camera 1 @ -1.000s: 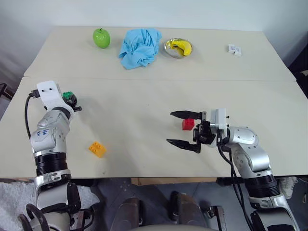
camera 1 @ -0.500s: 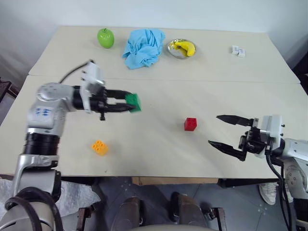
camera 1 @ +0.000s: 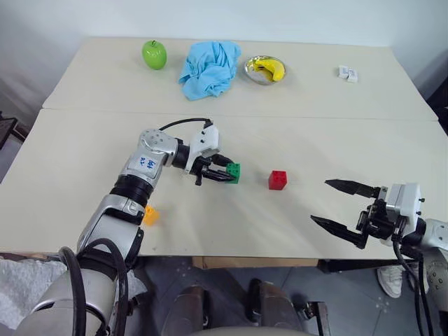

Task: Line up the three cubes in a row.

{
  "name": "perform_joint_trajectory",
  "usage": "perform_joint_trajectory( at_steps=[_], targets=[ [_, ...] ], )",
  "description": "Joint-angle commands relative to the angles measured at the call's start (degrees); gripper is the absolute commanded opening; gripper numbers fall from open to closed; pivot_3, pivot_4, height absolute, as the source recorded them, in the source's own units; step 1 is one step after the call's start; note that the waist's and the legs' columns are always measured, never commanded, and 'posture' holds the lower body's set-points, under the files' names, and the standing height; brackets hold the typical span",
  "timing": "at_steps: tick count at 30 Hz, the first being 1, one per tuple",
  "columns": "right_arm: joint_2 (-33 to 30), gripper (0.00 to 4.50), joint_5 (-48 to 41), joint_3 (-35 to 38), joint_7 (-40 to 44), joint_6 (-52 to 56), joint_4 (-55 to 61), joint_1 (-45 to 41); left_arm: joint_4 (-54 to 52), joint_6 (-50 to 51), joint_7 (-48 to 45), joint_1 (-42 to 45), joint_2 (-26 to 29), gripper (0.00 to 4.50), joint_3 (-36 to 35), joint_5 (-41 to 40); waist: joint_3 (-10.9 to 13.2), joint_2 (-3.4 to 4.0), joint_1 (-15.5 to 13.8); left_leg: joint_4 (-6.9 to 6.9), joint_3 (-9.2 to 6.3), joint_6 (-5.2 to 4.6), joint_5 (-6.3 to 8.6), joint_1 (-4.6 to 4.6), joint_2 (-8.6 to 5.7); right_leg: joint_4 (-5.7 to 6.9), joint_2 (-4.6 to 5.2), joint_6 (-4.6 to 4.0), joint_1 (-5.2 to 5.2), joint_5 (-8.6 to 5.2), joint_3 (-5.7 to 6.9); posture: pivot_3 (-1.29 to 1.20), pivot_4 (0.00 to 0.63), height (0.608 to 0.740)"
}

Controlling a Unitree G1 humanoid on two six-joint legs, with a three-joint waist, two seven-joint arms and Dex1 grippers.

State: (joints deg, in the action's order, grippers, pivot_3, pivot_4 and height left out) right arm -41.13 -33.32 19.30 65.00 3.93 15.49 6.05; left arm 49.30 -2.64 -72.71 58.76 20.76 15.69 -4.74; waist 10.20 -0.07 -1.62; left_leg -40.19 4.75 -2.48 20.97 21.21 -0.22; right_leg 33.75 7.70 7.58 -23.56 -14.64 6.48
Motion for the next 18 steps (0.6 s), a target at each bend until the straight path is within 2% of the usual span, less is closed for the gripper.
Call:
perform_joint_trajectory(
  at_steps=[1,8,10,12,15,18],
  targets=[
    [0.56,4.50,-0.60,0.56,-0.84,-0.75,2.14,0.43,2.06,-3.08,-1.34,2.12,-0.65,1.48,-0.93,0.98,0.01,-0.01,0.02,0.00,0.01,0.00,0.00,0.00,-0.01,0.00,0.00,0.00,0.00,0.00,0.00,0.00,0.150,0.740],
    [1.72,4.50,0.05,-1.35,-1.62,-1.29,2.06,0.01,6.20,-2.60,-2.48,3.13,-1.61,1.48,-1.68,1.72,0.00,-0.01,0.03,0.00,0.00,0.00,0.00,0.00,-0.01,0.00,-0.01,0.00,0.00,0.00,0.00,0.00,0.150,0.740],
    [2.00,4.50,0.47,-1.88,-1.80,-1.52,2.00,0.11,7.08,-3.16,-0.16,3.49,-2.14,2.20,-2.55,2.23,0.00,-0.01,0.01,0.00,-0.01,0.00,0.00,0.01,0.00,0.00,-0.01,0.00,0.00,0.00,0.01,0.00,0.150,0.740],
    [2.30,4.50,0.04,-2.10,-2.40,-0.92,2.45,0.29,7.52,-3.22,-0.30,3.57,-2.26,2.71,-2.51,2.91,0.01,-0.01,0.04,0.00,-0.02,-0.01,0.00,0.01,0.00,0.01,0.00,0.00,0.00,0.00,0.00,0.00,0.150,0.740],
    [2.10,4.50,-0.51,-2.62,-2.24,-0.35,2.88,0.16,6.71,-5.55,-1.52,3.31,-1.89,3.72,-3.27,2.53,0.01,-0.01,0.05,0.00,-0.01,-0.01,0.00,0.00,0.01,0.01,-0.01,0.00,-0.01,0.00,0.01,0.00,0.150,0.740],
    [1.50,4.50,-0.68,-4.08,-0.58,-0.22,1.68,-1.96,4.18,-7.09,-3.96,4.02,0.61,4.49,-6.60,-0.29,0.02,-0.03,0.16,-0.01,-0.01,-0.01,0.00,0.01,0.03,0.00,-0.01,0.00,-0.01,0.00,0.00,0.00,0.150,0.740]
  ],
)
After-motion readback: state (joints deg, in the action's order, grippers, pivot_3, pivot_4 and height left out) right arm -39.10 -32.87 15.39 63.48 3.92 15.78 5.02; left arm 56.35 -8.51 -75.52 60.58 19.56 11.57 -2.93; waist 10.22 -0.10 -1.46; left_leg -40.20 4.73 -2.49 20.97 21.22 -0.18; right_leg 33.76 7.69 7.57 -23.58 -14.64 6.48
